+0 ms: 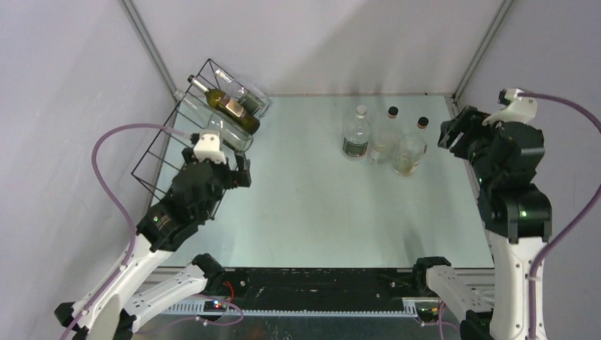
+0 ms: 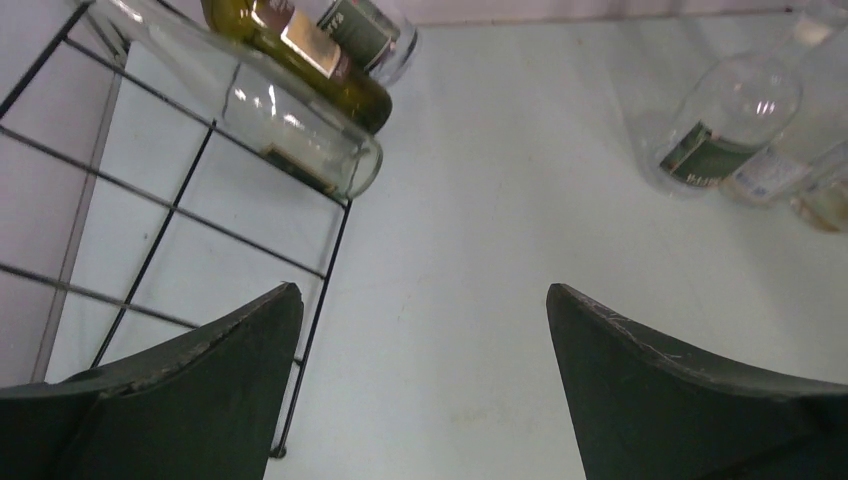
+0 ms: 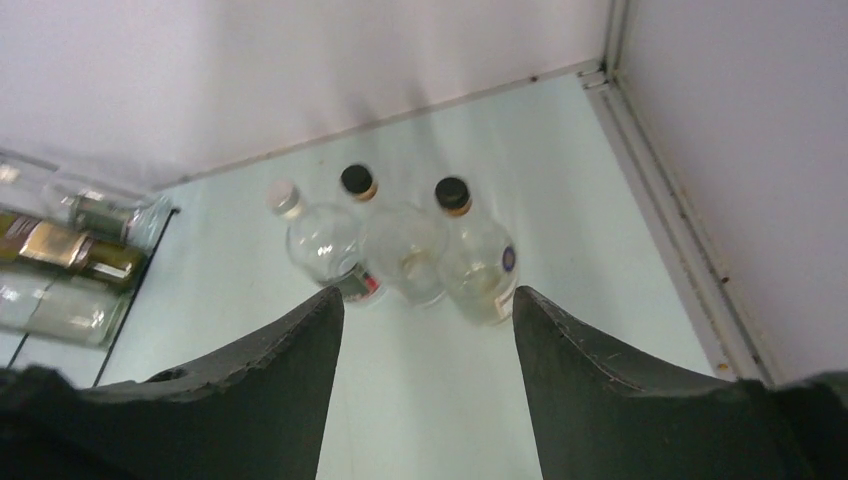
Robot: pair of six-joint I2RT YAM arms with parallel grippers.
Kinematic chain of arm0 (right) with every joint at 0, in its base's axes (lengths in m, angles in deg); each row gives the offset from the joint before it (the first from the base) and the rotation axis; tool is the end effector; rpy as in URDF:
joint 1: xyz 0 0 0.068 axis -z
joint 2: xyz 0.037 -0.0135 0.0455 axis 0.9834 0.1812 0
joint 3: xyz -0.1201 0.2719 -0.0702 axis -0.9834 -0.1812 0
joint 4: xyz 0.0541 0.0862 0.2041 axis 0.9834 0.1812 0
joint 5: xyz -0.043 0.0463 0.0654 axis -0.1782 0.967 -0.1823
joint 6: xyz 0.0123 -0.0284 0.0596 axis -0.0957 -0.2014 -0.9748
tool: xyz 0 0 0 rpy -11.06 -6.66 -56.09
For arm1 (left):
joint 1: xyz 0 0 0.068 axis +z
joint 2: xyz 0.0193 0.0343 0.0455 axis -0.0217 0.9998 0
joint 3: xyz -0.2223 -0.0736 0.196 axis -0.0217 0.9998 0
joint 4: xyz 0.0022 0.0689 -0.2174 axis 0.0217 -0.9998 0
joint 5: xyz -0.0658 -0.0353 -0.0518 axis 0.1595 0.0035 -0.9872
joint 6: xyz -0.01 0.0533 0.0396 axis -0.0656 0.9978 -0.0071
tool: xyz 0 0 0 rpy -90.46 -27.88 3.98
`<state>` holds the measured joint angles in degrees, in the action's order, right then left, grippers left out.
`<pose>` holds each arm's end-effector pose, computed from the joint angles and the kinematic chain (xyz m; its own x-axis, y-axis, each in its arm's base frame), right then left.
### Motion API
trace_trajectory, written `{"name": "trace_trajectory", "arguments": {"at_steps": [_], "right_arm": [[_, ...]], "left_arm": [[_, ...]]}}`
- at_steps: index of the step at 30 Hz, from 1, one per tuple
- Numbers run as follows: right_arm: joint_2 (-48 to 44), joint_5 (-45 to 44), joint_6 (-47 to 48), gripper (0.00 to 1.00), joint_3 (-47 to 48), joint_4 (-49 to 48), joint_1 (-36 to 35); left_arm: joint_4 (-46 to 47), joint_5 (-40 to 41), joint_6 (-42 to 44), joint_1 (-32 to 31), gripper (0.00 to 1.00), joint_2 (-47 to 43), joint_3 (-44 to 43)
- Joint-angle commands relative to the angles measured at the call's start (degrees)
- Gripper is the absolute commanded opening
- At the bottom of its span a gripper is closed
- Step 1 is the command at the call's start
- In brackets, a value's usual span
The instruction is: Take the wine bottle off the wine rack
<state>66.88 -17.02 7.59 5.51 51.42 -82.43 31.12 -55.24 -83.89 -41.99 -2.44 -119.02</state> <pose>0.1093 -0.0034 0.4885 -0.1736 0.2622 -0.9493 0.1659 0.9579 0.2343 0.0830 -0.0337 0.3791 -0.2682 -0.0126 -0.9633 0.1130 0.9926 -0.0444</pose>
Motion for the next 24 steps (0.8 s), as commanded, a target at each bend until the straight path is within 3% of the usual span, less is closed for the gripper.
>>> {"name": "trace_trajectory", "arguments": {"at_steps": [1, 7, 11, 17, 24], "right_arm": [[-3.8, 6.9, -1.1, 0.65, -1.4, 4.1, -1.6], [-8.0, 9.5, -4.4, 0.62, -2.9, 8.6, -5.3], [-12.4, 9.8, -8.6, 0.59, -11.2, 8.5, -10.1], [-16.4, -1.5, -16.1, 0.58, -23.4, 7.7, -27.8], [-13.4, -11.0, -22.7, 0.58, -27.9, 6.1, -44.5]], "left_arm": [[7.6, -3.8, 3.6, 3.8, 1.0, 5.9, -4.7], [10.0, -17.6, -3.4, 19.7, 1.0, 12.0, -7.7], [11.7, -19.5, -5.8, 23.5, 1.0, 12.9, -7.7], [13.0, -23.7, -8.5, 30.4, 1.0, 14.7, -7.0], [16.3, -26.1, -12.2, 37.8, 1.0, 18.9, -9.2]]}}
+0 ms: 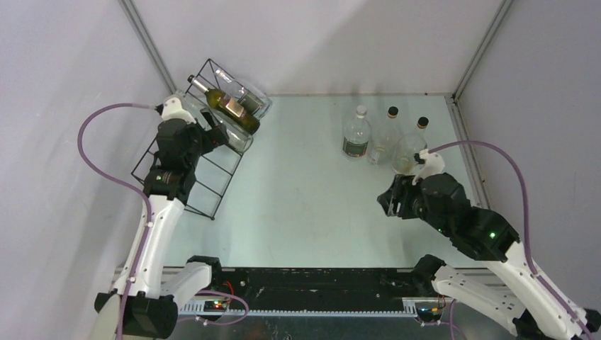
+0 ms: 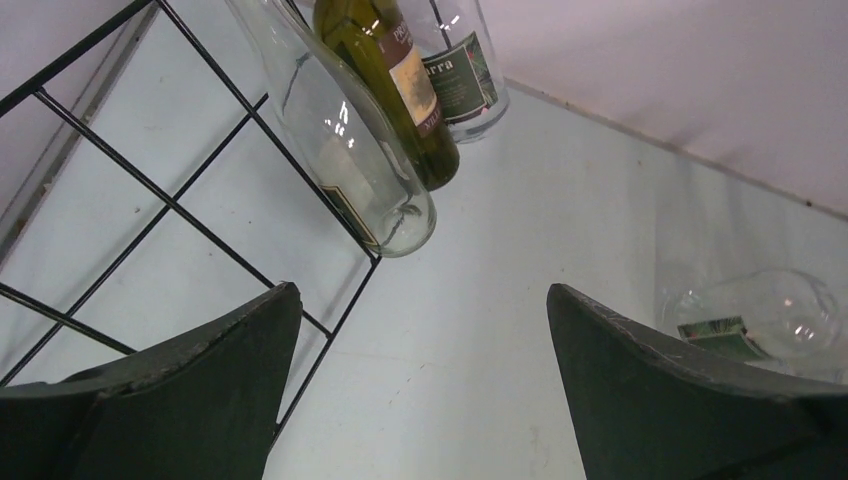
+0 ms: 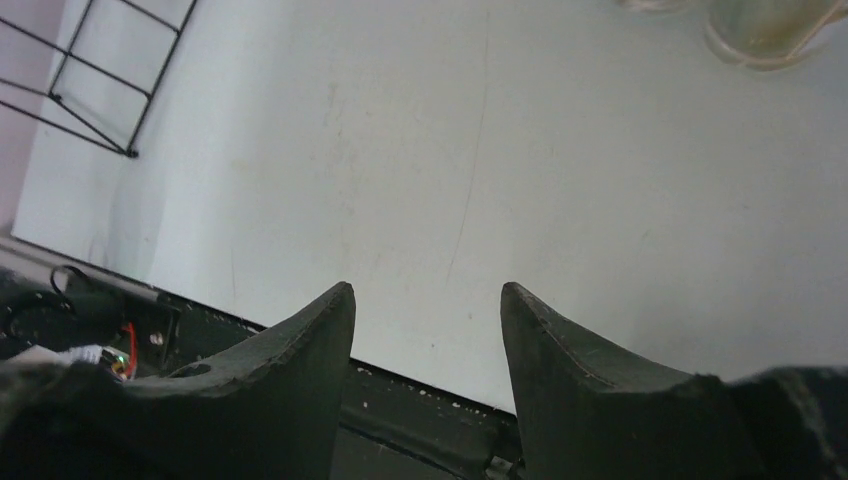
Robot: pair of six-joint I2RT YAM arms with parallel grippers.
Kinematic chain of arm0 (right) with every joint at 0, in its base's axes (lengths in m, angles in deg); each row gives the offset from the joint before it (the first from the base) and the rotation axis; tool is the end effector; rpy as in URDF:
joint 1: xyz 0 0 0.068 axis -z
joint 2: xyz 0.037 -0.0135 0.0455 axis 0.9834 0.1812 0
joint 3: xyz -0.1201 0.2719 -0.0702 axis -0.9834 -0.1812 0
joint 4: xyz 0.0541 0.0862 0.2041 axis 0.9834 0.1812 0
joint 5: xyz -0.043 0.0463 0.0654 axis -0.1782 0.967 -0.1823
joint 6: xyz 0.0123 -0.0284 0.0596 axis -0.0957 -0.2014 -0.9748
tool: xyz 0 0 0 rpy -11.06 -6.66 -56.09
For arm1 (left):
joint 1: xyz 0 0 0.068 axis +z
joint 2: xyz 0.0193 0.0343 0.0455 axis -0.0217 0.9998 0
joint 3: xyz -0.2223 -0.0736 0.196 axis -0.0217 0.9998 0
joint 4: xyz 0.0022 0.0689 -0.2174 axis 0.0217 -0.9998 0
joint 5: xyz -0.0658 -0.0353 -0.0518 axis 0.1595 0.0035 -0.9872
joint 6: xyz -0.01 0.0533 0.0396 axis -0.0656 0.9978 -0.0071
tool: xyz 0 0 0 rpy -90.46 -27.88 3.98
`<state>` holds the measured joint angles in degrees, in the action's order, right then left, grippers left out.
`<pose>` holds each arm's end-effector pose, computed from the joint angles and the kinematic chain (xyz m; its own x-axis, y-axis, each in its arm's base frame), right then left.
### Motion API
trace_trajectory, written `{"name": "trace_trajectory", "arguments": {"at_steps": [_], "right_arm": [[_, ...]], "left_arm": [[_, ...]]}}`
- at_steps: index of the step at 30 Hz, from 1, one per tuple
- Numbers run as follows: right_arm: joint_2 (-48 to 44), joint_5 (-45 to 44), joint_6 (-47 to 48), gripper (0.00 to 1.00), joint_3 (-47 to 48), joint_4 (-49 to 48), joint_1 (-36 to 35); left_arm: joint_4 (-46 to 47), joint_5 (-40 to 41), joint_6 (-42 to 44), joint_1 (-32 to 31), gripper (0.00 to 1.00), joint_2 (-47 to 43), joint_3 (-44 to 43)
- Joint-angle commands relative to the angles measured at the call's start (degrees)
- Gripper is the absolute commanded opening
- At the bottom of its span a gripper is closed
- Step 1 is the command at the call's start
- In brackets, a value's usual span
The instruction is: Take the wine bottle off the wine rack
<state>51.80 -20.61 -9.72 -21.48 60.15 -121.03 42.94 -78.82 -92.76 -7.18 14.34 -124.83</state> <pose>0.0574 0.0345 0.3593 -0.6160 0.1680 -0.7697 -0.1970 0.9131 0.3570 0.1751 -0.0101 0.4005 -0.2619 -0.3366 -0.9045 -0.1461 0.9402 -0.3076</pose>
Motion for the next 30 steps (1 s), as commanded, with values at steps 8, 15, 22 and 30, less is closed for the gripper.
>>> {"name": "trace_trajectory", "arguments": {"at_steps": [8, 15, 22, 30], "right_arm": [[6.8, -12.1, -10.3, 0.58, -4.1, -5.4, -17.7], [7.7, -11.4, -12.5, 0.59, -8.3, -9.6, -18.9], [9.2, -12.4, -9.6, 0.6, -8.8, -11.7, -18.9], [10.9, -14.5, -9.2, 0.61, -8.8, -10.1, -18.9]], "left_arm": [[10.4, -4.7, -5.2, 5.7, 1.0, 10.2, -7.2], [11.2, -4.5, -8.9, 10.6, 1.0, 18.3, -11.5], [12.2, -6.8, -12.5, 14.1, 0.95, 27.8, -16.8], [10.6, -6.4, -12.0, 14.6, 0.85, 37.1, -24.1]]}}
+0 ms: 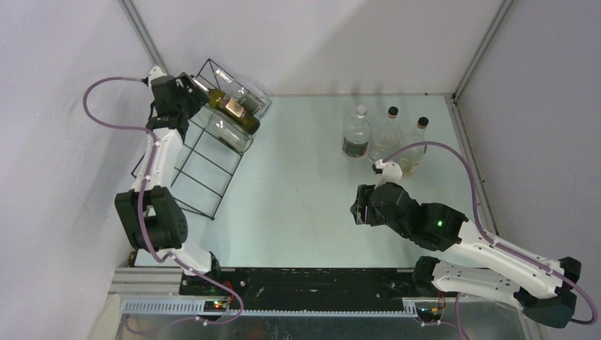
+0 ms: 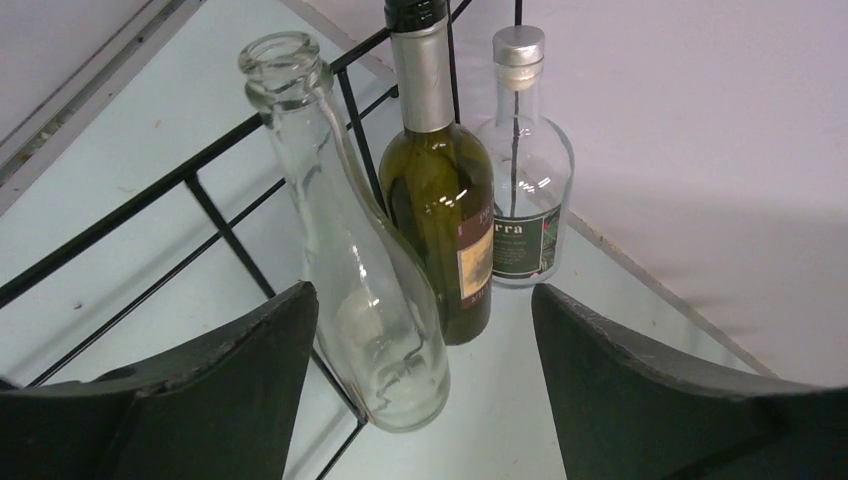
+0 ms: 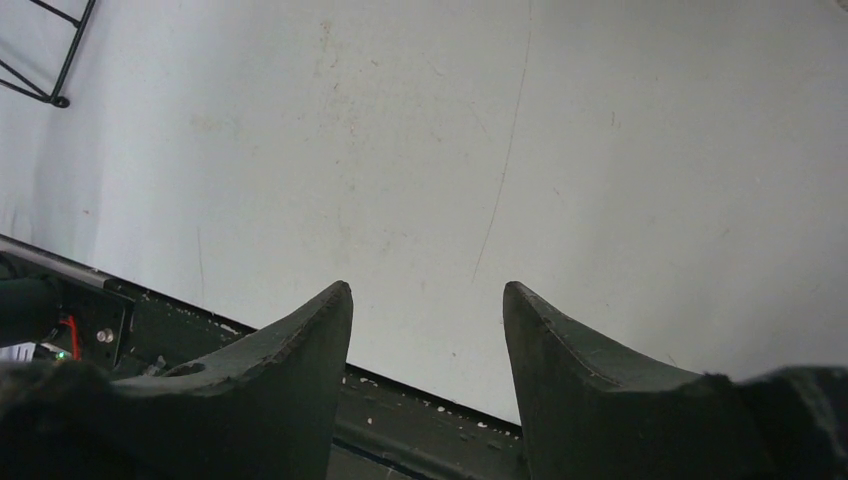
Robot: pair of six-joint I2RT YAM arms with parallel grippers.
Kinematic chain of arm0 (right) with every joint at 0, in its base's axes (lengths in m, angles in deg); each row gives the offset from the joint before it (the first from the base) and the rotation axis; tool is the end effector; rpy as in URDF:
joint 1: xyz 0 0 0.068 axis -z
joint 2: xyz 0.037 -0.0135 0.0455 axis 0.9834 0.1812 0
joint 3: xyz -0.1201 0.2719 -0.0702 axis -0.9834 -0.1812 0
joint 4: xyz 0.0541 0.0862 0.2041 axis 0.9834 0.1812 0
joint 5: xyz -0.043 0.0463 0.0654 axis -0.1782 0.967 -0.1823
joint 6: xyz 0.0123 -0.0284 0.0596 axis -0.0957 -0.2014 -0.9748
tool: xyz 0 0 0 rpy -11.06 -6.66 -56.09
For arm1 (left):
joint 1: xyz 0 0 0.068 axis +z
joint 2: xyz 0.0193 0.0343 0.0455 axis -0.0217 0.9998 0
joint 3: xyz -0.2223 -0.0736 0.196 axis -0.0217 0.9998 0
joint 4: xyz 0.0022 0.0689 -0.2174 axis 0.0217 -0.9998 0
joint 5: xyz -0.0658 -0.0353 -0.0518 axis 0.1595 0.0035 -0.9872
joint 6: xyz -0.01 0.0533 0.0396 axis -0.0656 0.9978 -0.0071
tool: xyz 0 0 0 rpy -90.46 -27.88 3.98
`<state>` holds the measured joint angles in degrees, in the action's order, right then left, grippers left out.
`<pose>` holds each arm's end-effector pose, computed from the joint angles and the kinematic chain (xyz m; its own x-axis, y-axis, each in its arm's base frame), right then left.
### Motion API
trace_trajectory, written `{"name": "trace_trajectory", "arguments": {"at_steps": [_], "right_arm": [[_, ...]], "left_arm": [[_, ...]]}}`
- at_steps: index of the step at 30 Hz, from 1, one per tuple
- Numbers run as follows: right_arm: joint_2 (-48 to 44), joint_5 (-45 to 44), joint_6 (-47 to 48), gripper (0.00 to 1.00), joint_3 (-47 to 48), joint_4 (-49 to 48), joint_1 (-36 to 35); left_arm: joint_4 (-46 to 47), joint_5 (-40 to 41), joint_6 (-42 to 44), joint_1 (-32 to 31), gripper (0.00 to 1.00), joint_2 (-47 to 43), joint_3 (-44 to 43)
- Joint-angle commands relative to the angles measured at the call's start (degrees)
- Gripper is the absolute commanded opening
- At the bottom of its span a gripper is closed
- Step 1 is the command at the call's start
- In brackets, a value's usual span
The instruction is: Take the wine bottle off the wine rack
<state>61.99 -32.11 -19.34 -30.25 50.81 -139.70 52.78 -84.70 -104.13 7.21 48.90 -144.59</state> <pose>0.0788 0.0925 0.3198 -0.6792 0.0589 -0.7316 -0.2371 0.9257 0.2947 0.3502 0.0547 0.3878 -0.2125 -0.5792 -0.7870 -0.3642 0.7943 -0.4863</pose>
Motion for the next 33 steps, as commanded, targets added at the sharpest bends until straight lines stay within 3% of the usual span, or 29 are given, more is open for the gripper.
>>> {"name": "trace_trajectory", "arguments": {"at_steps": [1, 12, 33], "right_arm": [[1.1, -3.4, 0.4, 0.61, 0.0, -0.6, -0.2], [2.8, -4.5, 0.4, 0.61, 0.0, 0.2, 0.1], [7.3, -3.5, 0.0, 0.61, 0.0, -2.2, 0.5]], "left_arm": [[0.6, -0.6, -0.6, 0.2, 0.83, 3.2, -4.9], [-2.9, 6.8, 0.0, 0.2, 0.77, 8.6, -9.4], [-3.0, 10.4, 2.2, 0.7, 0.7, 19.6, -17.8]]}}
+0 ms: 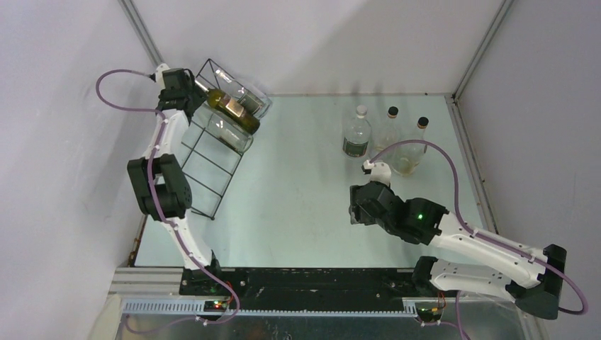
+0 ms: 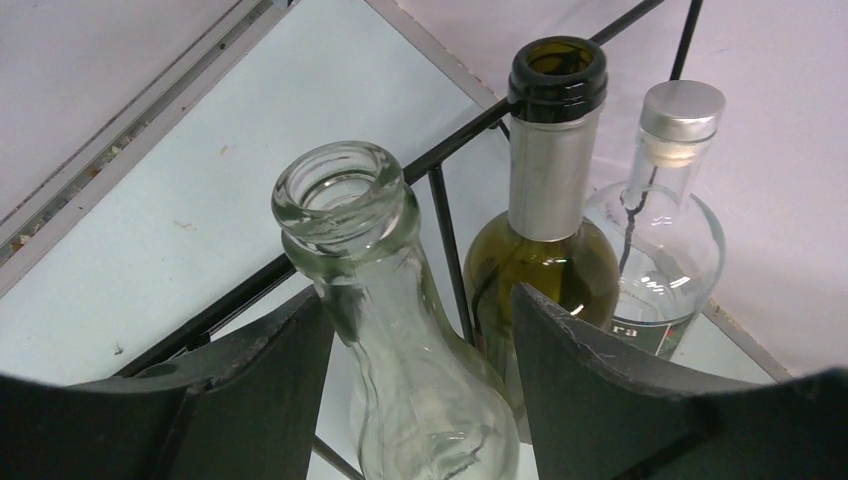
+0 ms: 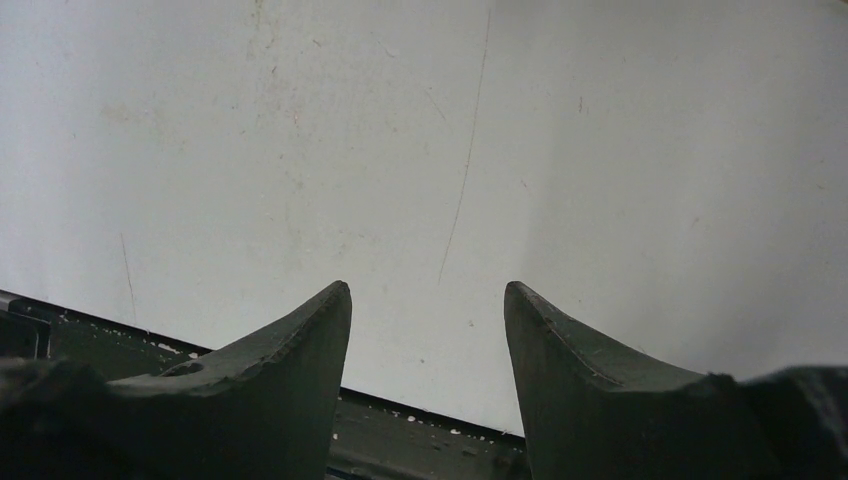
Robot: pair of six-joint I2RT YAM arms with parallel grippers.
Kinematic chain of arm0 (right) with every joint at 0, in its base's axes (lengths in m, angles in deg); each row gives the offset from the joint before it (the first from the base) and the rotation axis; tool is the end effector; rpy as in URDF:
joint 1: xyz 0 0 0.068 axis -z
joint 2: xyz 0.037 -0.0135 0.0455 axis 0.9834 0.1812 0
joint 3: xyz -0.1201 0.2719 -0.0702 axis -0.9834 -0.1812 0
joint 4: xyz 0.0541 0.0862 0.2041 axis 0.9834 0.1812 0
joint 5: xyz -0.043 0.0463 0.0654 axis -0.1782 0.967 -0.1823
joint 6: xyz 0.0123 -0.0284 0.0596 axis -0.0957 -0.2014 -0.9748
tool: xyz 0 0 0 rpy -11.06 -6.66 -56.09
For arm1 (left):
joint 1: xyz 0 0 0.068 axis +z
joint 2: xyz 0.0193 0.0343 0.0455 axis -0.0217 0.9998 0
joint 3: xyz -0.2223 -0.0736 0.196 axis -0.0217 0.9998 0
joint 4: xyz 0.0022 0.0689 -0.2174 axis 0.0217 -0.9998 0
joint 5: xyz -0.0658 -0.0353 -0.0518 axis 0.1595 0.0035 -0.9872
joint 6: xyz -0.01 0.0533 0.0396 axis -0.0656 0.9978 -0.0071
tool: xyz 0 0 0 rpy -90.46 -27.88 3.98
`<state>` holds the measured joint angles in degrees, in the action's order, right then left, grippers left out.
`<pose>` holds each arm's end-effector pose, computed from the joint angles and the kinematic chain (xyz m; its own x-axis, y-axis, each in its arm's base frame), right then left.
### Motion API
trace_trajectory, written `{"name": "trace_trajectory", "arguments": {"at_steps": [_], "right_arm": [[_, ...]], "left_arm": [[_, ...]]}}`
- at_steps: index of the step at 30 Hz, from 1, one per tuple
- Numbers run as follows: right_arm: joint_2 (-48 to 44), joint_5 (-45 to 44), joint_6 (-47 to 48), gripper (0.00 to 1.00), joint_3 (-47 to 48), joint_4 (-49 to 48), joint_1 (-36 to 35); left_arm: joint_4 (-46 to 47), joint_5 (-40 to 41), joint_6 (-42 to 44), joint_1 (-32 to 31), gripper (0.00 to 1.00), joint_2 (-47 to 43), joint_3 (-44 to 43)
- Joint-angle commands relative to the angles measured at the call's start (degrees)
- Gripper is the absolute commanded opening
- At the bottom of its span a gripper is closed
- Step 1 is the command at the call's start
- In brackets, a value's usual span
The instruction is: Take the wine bottle off the wine rack
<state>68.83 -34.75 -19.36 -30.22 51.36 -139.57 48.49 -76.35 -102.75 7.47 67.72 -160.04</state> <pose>0.0921 0.1105 0.3067 -0.7038 -0.0094 -0.7103 -0.1962 0.9636 0.1816 0.4365 0.0774 0.3442 -0.2580 -0.5577 -0.7889 -0.5253 0.7663 -0.3699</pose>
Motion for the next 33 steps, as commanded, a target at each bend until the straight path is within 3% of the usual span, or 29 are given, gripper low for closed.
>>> {"name": "trace_trajectory", "arguments": {"at_steps": [1, 17, 25, 30, 33], "right_arm": [[0.7, -0.7, 0.1, 0.61, 0.0, -3.0, 0.6], [2.0, 1.4, 2.0, 0.61, 0.0, -4.1, 3.1], [1.5, 2.5, 2.6, 0.61, 0.0, -5.1, 3.6], [1.6, 3.1, 3.2, 0.61, 0.0, -5.2, 4.2], [1.9, 3.3, 3.6, 0.61, 0.0, -5.4, 4.6]], "left_arm": [[1.4, 2.3, 0.8, 0.6, 0.7, 1.2, -2.5], [1.8, 4.0, 0.5, 1.0, 0.65, 6.4, -7.1], [2.7, 4.9, 0.2, 1.5, 0.65, 7.2, -7.3], [3.1, 4.7, -0.2, 1.6, 0.7, 7.9, -7.6], [3.4, 4.6, -0.4, 1.6, 0.67, 8.2, -7.5]]}}
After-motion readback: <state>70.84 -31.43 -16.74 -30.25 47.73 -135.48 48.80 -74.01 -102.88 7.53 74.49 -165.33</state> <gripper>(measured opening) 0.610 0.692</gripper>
